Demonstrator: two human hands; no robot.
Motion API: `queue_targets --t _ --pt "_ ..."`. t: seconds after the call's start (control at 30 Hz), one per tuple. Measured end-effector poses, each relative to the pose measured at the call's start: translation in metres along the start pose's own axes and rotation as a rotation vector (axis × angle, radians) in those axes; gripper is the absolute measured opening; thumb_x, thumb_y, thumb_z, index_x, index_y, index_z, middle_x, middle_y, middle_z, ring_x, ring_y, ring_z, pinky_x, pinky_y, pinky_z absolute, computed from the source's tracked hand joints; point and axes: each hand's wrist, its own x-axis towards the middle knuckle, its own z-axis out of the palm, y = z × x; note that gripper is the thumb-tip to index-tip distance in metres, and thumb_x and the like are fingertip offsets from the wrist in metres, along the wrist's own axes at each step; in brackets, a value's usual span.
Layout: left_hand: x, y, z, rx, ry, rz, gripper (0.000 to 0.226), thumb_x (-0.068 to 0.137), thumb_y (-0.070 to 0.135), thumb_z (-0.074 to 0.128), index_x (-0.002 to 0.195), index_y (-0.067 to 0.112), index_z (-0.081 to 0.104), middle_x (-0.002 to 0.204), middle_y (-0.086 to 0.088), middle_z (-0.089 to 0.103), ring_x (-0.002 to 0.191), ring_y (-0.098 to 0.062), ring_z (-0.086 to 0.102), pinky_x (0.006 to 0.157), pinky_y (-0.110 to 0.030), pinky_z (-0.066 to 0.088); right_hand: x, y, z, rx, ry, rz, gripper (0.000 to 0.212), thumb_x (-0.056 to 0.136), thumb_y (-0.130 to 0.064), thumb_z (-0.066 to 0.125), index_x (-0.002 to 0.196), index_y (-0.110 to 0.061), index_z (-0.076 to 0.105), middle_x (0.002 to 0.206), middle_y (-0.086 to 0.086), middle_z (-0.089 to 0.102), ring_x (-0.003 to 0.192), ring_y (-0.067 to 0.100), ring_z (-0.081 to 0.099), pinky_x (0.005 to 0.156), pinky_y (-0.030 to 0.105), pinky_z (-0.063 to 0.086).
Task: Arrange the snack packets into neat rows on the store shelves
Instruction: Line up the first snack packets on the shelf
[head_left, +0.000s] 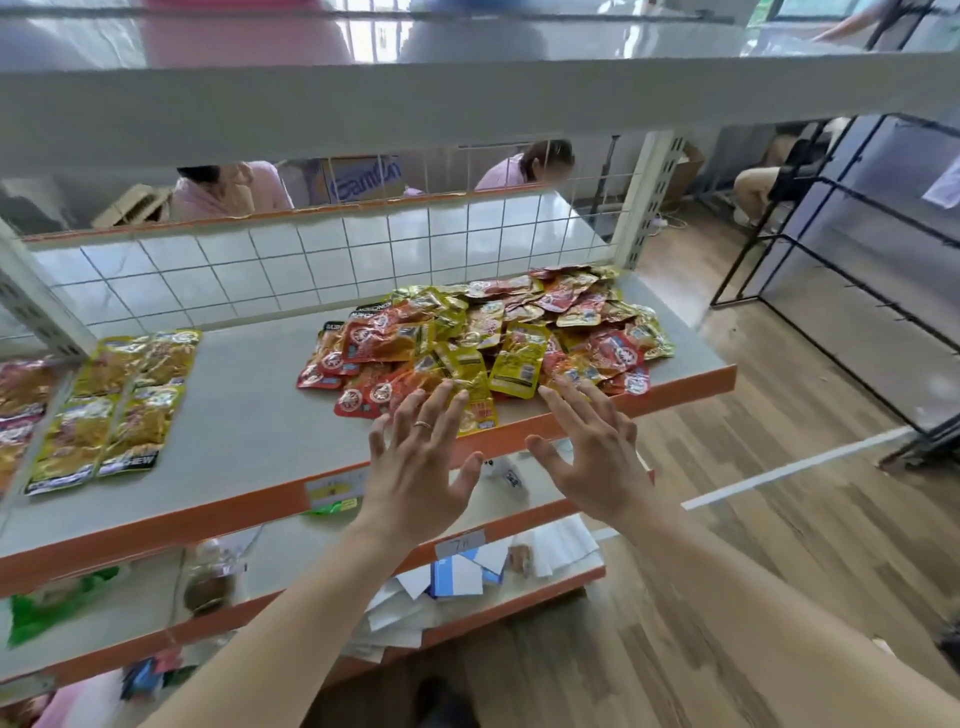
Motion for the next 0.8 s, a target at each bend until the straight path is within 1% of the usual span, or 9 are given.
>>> queue_targets --t 0.13,0.2,0.33,0.43,0.5,0.6,0.63,0.7,0.8 --pt "0.025 0.003 0.011 -0.012 -0.011 0.032 0.074 0.088 0.057 0.032 0.153 0.022 0.037 0.161 0.0 0.032 0.145 -0.029 0.029 0.11 -0.053 0.029 0.012 0.004 0.001 0.012 -0.018 0.044 0.077 0.087 -0.068 0.034 0.154 -0.03 0.033 0.164 -0.009 0.023 0.151 0.016 0.011 0.115 0.052 0.018" --pt "0.041 0.005 0.014 -0.017 -0.015 0.051 0.073 0.088 0.056 0.035 0.154 0.023 0.034 0.162 0.001 0.029 0.146 -0.027 0.026 0.112 -0.053 0.026 0.023 0.007 -0.003 0.006 -0.011 0.068 0.074 0.088 -0.065 0.036 0.154 -0.031 0.033 0.163 -0.01 0.024 0.15 0.016 0.013 0.114 0.05 0.019" --pt "0.06 0.004 0.016 -0.03 0.014 0.056 0.075 0.088 0.058 0.028 0.155 0.024 0.032 0.163 0.003 0.026 0.148 -0.024 0.021 0.113 -0.053 0.023 0.039 0.011 -0.006 0.02 -0.021 0.125 0.072 0.089 -0.064 0.036 0.154 -0.033 0.031 0.163 -0.01 0.024 0.15 0.015 0.013 0.113 0.048 0.019" --pt "0.067 -0.002 0.023 -0.03 0.055 0.053 0.07 0.089 0.053 0.038 0.152 0.023 0.038 0.16 0.002 0.032 0.144 -0.024 0.026 0.11 -0.052 0.02 0.044 0.011 0.002 0.009 -0.039 0.128 0.068 0.094 -0.061 0.042 0.155 -0.032 0.03 0.163 -0.011 0.023 0.15 0.015 0.013 0.115 0.047 0.018" --pt "0.068 -0.011 0.028 -0.06 0.12 0.028 0.064 0.09 0.05 0.044 0.147 0.021 0.044 0.155 0.001 0.041 0.14 -0.024 0.034 0.106 -0.049 0.026 0.049 0.011 0.006 0.015 -0.052 0.132 0.066 0.098 -0.055 0.049 0.155 -0.031 0.028 0.164 -0.011 0.022 0.15 0.014 0.012 0.115 0.046 0.017" --pt "0.066 -0.031 0.031 -0.269 0.381 -0.123 0.043 0.091 0.039 0.048 0.122 0.014 0.061 0.125 -0.003 0.063 0.115 -0.025 0.056 0.092 -0.036 0.034 0.06 0.01 0.007 0.048 -0.067 0.129 0.063 0.098 -0.047 0.053 0.155 -0.03 0.03 0.162 -0.011 0.025 0.15 0.013 0.012 0.116 0.044 0.016" --pt "0.065 -0.037 0.03 -0.339 0.43 -0.206 0.038 0.09 0.038 0.05 0.116 0.013 0.061 0.117 -0.003 0.065 0.11 -0.025 0.057 0.091 -0.034 0.033 0.065 0.01 0.007 0.055 -0.056 0.136 0.062 0.098 -0.045 0.054 0.154 -0.029 0.033 0.162 -0.01 0.028 0.15 0.014 0.015 0.116 0.045 0.017" --pt "0.066 -0.042 0.031 -0.364 0.423 -0.321 0.039 0.087 0.041 0.056 0.115 0.014 0.058 0.113 -0.002 0.062 0.109 -0.024 0.053 0.094 -0.038 0.033 0.076 0.013 0.006 0.062 0.014 0.206 0.054 0.096 -0.041 0.058 0.146 -0.025 0.046 0.157 -0.003 0.038 0.144 0.02 0.027 0.112 0.046 0.027" --pt "0.066 -0.04 0.038 -0.223 0.346 -0.267 0.048 0.078 0.039 0.053 0.118 0.012 0.056 0.117 -0.003 0.059 0.111 -0.026 0.052 0.095 -0.045 0.034 0.097 0.017 -0.001 0.128 0.124 0.383 0.04 0.091 -0.039 0.065 0.123 -0.016 0.06 0.128 0.008 0.058 0.12 0.029 0.047 0.096 0.041 0.04"
